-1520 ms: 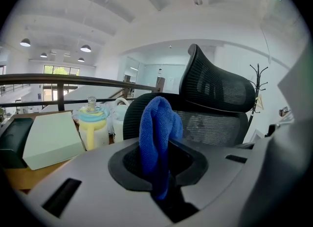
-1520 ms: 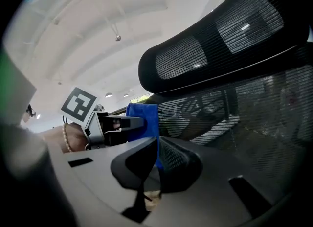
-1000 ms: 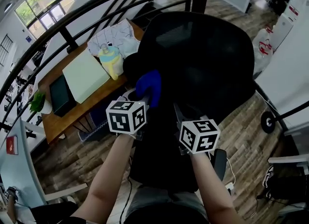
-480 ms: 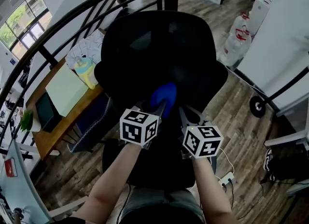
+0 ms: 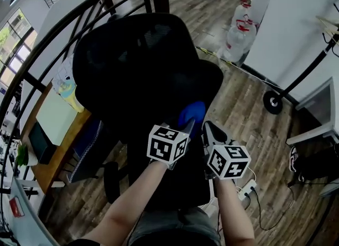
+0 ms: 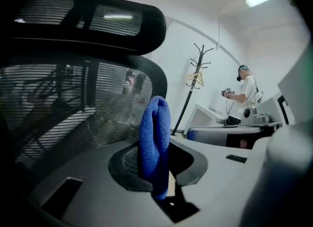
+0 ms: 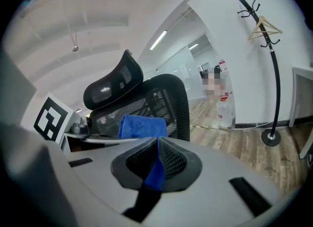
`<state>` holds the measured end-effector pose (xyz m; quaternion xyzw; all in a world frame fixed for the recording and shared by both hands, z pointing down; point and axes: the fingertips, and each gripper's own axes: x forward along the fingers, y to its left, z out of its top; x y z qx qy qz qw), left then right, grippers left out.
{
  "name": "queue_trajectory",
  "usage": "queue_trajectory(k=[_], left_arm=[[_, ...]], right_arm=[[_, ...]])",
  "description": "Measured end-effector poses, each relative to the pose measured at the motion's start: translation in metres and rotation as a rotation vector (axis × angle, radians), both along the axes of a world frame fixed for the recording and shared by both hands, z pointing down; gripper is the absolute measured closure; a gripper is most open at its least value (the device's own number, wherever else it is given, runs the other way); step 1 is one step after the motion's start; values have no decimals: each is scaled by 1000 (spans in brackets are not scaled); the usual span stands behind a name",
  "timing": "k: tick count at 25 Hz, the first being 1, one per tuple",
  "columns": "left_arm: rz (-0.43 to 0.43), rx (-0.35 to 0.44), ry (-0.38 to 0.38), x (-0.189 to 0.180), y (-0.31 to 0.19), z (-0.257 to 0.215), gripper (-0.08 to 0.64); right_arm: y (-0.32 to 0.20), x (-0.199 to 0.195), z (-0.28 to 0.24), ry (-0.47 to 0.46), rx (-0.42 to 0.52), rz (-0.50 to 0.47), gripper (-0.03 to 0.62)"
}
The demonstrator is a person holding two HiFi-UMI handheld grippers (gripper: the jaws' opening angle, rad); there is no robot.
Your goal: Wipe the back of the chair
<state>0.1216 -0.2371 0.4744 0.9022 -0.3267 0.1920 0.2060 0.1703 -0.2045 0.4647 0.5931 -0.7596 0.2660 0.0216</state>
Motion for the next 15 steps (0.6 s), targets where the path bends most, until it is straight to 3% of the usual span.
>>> queue_trajectory(k=[8,15], left_arm=[[79,-48,-29,49,-5,32,486],[47,-87,-40,55,-13,51,486]], right_arm=[[2,44,22,-5,-38,99,561],[-2,51,36,-30,-59,118,561]])
